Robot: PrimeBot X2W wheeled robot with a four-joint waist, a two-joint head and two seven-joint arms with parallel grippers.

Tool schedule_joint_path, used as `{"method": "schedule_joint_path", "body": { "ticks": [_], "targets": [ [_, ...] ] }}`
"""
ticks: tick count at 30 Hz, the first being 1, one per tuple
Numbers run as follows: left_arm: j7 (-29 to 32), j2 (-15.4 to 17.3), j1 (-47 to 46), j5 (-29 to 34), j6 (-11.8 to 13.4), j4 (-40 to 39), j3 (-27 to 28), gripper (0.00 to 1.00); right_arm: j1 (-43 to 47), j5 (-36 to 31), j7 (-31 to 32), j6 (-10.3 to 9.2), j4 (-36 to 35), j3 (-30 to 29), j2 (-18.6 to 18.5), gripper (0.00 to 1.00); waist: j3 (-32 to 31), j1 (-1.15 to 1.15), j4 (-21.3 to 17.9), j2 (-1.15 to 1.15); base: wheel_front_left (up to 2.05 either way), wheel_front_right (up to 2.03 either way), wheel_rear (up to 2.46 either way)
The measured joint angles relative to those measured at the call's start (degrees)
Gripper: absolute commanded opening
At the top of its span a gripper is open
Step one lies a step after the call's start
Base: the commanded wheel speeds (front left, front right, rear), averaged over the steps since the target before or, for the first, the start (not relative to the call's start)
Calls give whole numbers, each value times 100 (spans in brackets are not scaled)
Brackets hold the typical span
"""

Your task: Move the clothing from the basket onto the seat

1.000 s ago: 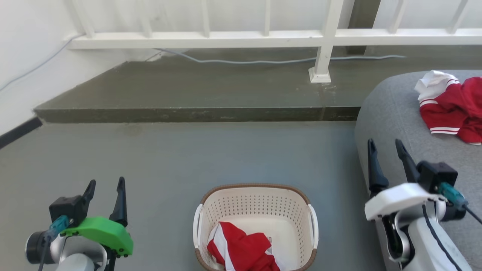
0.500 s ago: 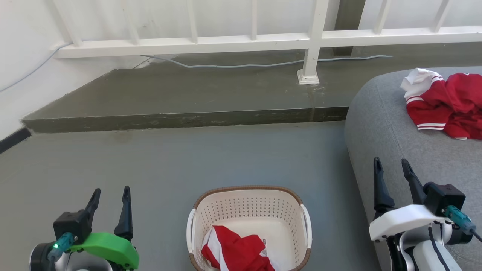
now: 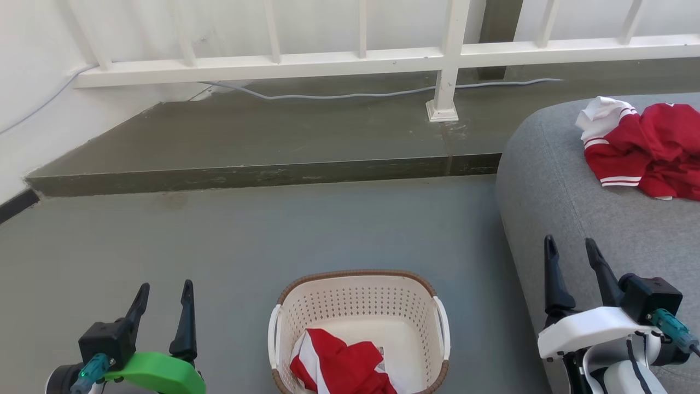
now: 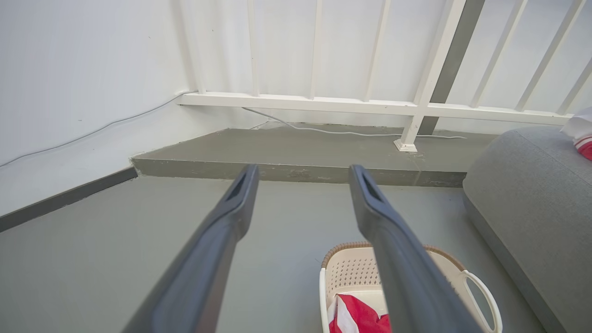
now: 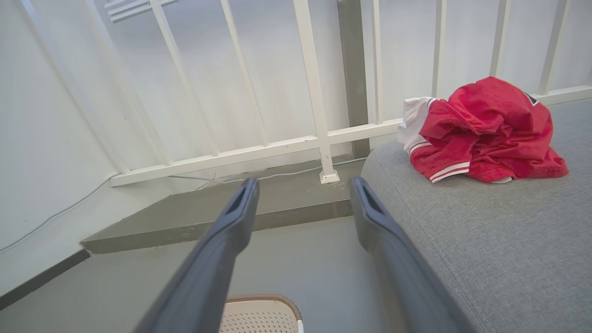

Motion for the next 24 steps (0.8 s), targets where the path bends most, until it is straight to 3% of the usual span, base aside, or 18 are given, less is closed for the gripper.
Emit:
{"method": "schedule_joint_path", "body": {
  "ticks": [24],
  "targets": [
    [205,-141,285,331,0,-500,248,100,218,-109,254,-48,-577,-78,26,100,97,0,2,0,0,0,0]
  ]
}}
